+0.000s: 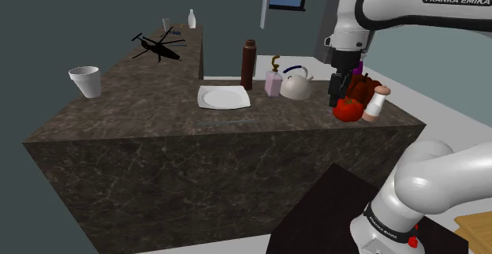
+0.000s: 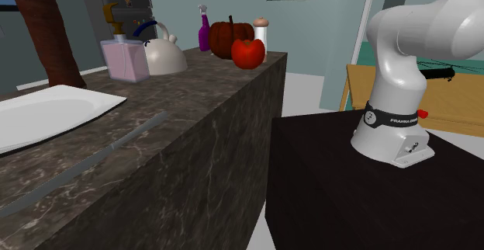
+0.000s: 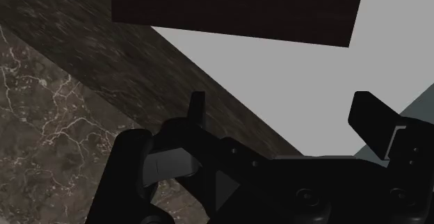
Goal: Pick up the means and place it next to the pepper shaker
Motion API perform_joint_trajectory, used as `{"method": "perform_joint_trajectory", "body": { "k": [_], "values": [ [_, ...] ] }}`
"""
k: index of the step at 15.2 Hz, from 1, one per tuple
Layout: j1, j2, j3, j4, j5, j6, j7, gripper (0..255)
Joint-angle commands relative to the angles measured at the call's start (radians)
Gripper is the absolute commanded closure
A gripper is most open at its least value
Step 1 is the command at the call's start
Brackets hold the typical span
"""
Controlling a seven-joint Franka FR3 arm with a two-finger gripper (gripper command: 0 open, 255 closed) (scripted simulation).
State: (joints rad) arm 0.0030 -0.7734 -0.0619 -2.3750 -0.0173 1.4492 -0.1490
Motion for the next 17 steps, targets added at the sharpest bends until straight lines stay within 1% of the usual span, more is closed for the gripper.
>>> {"method": "perform_joint_trajectory", "body": {
  "k": [1, 9, 17],
  "values": [
    [0.000, 0.000, 0.000, 0.000, 0.000, 0.000, 0.000, 0],
    [0.061, 0.269, -0.044, 0.064, -0.032, 0.230, -0.181, 0],
    [0.114, 0.555, -0.060, 0.205, -0.026, 0.400, -0.354, 0]
  ]
}}
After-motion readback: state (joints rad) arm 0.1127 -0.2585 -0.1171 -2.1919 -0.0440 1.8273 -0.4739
